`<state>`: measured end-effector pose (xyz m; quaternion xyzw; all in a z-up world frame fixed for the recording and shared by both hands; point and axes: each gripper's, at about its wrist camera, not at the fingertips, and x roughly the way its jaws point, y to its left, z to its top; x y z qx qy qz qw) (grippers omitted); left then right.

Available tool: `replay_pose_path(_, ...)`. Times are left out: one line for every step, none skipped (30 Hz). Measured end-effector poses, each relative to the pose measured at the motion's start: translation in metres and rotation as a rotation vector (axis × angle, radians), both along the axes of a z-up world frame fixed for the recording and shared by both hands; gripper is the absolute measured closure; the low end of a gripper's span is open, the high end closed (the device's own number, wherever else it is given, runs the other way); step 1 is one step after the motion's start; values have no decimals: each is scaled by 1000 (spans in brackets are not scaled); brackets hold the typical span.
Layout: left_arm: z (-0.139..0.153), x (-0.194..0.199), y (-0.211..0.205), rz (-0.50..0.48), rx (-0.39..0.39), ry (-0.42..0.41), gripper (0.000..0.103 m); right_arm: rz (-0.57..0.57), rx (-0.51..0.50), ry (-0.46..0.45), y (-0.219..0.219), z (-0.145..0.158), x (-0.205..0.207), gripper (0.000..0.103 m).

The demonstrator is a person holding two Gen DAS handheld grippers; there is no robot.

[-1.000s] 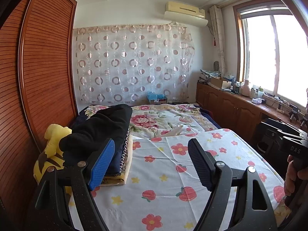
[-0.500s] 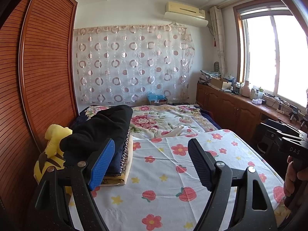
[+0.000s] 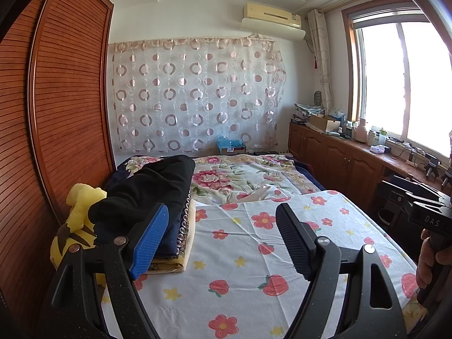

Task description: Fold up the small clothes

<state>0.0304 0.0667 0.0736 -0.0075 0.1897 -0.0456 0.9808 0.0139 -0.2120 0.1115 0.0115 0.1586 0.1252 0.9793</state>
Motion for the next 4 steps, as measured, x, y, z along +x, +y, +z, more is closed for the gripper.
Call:
replay_pose_path(0,0,0,-1,0,1,24,0,0,-1,0,0,0,32)
replay_pose_path(-1,0,-1,-3,0,2,24,0,0,-1,0,0,0,32)
replay_pose_path(0,0,0,-2,0,2,24,1,-1,-1,0,0,0,32)
replay_pose_path(0,0,0,0,1,1,24,0,-2,-2,0,0,0,32)
